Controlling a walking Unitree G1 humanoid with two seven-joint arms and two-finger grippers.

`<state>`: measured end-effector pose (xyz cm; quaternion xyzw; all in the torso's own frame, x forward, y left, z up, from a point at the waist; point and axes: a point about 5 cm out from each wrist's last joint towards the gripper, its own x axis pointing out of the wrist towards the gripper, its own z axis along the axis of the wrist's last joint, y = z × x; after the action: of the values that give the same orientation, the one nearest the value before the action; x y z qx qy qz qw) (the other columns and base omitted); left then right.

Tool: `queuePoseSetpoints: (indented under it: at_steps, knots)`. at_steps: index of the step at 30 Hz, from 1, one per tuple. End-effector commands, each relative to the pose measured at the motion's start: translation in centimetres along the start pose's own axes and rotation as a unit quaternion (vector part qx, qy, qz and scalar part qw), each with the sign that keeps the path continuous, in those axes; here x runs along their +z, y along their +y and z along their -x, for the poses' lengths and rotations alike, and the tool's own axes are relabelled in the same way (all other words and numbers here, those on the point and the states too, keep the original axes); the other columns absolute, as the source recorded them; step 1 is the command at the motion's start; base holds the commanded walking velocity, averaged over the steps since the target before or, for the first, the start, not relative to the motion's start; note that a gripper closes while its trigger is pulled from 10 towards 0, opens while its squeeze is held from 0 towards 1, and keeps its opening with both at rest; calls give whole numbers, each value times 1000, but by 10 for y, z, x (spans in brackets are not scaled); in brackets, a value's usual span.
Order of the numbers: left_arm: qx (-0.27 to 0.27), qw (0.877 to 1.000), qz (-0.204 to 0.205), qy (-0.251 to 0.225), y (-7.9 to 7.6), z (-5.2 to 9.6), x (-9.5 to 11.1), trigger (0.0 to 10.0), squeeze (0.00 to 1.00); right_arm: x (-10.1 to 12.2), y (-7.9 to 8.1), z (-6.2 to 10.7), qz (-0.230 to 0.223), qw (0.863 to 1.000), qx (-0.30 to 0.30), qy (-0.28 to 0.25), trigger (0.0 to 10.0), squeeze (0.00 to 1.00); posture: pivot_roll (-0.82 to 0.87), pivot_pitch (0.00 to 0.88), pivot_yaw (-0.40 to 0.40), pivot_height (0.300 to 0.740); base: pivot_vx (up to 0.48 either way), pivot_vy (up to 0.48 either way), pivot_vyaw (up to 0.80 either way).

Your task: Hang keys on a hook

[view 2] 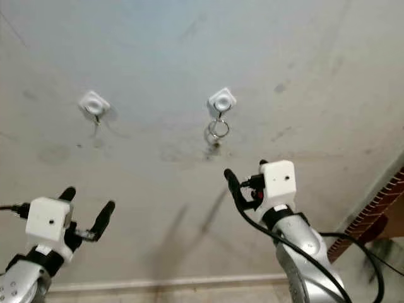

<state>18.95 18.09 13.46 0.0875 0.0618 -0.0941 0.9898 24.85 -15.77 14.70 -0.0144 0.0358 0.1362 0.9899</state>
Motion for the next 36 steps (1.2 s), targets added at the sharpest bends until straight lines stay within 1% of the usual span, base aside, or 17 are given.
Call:
queuePoseSetpoints:
  at_steps: [1,5,8,13,19,22,36]
  knots:
    - [11,1000,-9,7,5,1,-1,10000,0,5,7,-4,-2,1000,13,-11,10000,0,135,0,4,740,0,405,0]
    - [11,1000,-12,3,5,1,0,10000,0,5,7,-4,-3,1000,12,-11,10000,0,135,0,4,740,0,406,0]
    - [11,1000,-16,4,4,0,0,10000,0,4,7,-5,-4,1000,12,-11,10000,0,133,0,6,740,0,0,0]
    - [15,1000,-19,-4,3,-6,2,10000,0,5,10,-8,-5,1000,13,-13,10000,0,129,0,6,740,0,0,0]
    - [13,1000,-10,-15,2,-11,6,10000,0,5,11,-11,-6,1000,12,-15,10000,0,127,0,5,740,0,0,0]
    - [13,1000,-12,-15,1,-11,6,10000,0,6,13,-11,-6,1000,14,-16,10000,0,126,0,8,740,0,0,0]
    - [6,1000,-12,-12,-1,-12,5,10000,0,5,12,-10,-4,1000,15,-15,10000,0,120,0,11,740,-325,0,0]
